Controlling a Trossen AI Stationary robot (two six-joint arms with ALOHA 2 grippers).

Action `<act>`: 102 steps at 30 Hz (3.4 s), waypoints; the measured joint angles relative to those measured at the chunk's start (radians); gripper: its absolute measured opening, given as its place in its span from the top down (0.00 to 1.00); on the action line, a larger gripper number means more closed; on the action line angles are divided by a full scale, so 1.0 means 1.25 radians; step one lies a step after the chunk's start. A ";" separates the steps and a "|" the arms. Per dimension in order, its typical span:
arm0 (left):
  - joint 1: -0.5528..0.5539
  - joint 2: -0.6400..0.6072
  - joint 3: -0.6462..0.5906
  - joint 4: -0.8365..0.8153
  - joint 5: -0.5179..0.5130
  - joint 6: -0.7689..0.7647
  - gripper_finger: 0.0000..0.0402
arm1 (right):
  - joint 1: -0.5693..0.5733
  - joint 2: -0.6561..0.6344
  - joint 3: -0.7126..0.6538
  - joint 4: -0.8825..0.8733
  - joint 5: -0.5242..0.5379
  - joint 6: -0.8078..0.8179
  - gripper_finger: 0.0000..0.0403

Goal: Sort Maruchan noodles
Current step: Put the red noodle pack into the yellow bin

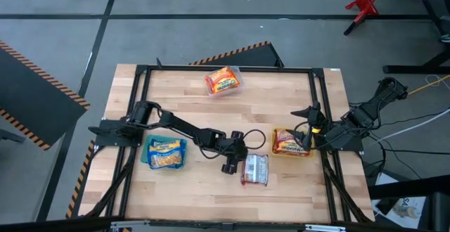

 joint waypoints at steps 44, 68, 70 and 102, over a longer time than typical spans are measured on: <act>-0.024 -0.142 0.000 0.089 -0.334 -0.109 1.00 | 0.000 0.012 0.000 0.098 0.049 0.061 0.16; 0.057 -0.142 0.000 0.330 -0.459 0.014 1.00 | 0.000 -0.020 0.135 0.101 0.143 -0.088 0.16; 0.064 -0.141 0.014 0.330 -0.461 0.014 1.00 | 0.000 -0.020 0.136 0.101 0.155 -0.092 0.16; 0.069 0.111 0.409 0.326 -0.505 0.169 1.00 | 0.000 -0.158 0.137 0.105 0.287 -0.128 0.16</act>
